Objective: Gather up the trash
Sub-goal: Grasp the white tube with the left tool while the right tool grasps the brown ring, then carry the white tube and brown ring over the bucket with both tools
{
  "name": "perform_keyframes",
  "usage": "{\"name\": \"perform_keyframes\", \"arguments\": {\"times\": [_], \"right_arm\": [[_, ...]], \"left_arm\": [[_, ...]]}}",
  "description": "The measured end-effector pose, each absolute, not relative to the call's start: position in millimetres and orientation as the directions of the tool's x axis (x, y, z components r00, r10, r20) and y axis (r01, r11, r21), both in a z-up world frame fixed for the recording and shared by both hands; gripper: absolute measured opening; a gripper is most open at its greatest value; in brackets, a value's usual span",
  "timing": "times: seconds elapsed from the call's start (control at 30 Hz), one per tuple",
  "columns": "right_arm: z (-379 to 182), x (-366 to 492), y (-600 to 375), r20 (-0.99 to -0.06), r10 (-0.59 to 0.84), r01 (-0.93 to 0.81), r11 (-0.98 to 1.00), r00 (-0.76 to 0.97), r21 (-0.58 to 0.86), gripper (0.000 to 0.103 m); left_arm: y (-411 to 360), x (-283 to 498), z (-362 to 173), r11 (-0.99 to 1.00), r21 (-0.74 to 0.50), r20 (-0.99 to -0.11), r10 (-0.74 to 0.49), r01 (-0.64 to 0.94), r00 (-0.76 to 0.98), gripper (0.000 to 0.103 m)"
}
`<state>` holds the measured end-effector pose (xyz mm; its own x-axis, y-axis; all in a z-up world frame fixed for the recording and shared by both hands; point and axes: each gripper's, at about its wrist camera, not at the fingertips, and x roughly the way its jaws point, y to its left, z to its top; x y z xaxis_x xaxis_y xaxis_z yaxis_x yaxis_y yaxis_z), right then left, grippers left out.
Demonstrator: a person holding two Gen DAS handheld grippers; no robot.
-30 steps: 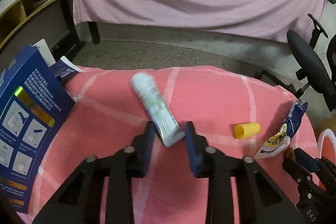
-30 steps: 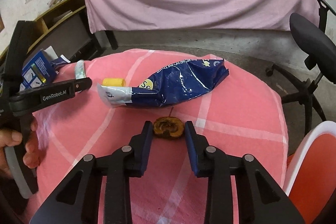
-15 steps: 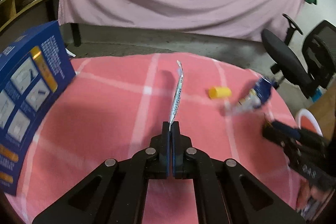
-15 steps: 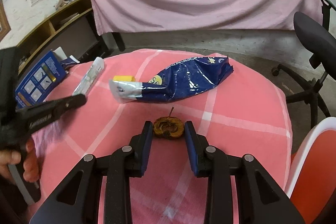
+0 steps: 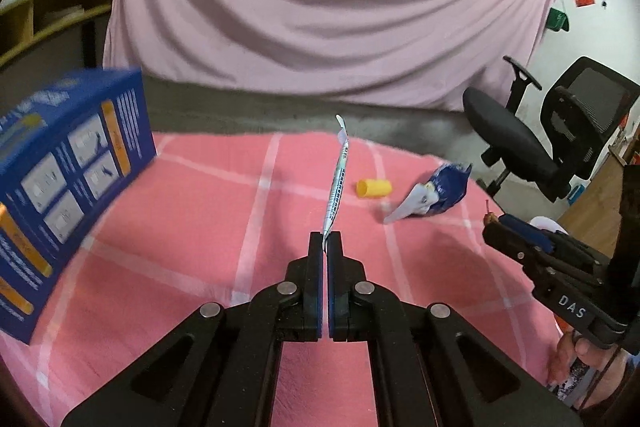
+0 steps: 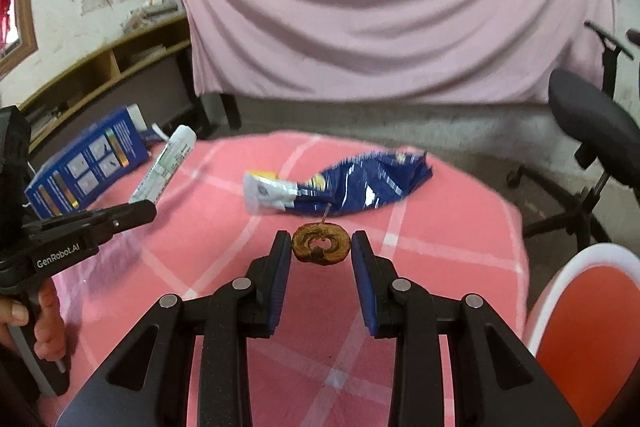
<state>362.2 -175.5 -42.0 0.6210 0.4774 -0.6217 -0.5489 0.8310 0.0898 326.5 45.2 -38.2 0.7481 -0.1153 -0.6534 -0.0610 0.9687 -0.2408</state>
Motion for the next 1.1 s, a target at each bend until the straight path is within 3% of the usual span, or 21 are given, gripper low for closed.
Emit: {"name": "perform_keyframes", "arguments": {"times": [0.6,0.9,1.1], "right_arm": [[-11.4,313.2,-214.8,-0.366,0.543,-0.541,0.833,0.756,0.118,0.029],[3.6,275.3,-243.1,-0.190,0.559,-0.546,0.829,0.807,0.121,0.029],[13.9,260.0,-266.3,-0.127,0.537,-0.526,0.843,0.834,0.114,0.029]], "left_arm": [[-30.7,280.7,-25.3,0.999,0.036,-0.400,-0.016,0.033,0.916,0.000],[-48.2,254.4,-18.2,0.999,0.006,-0.317,-0.031,0.035,0.948,0.000],[-72.7,234.3,2.3,0.997,0.000,-0.256,-0.074,0.076,0.964,0.000]]}}
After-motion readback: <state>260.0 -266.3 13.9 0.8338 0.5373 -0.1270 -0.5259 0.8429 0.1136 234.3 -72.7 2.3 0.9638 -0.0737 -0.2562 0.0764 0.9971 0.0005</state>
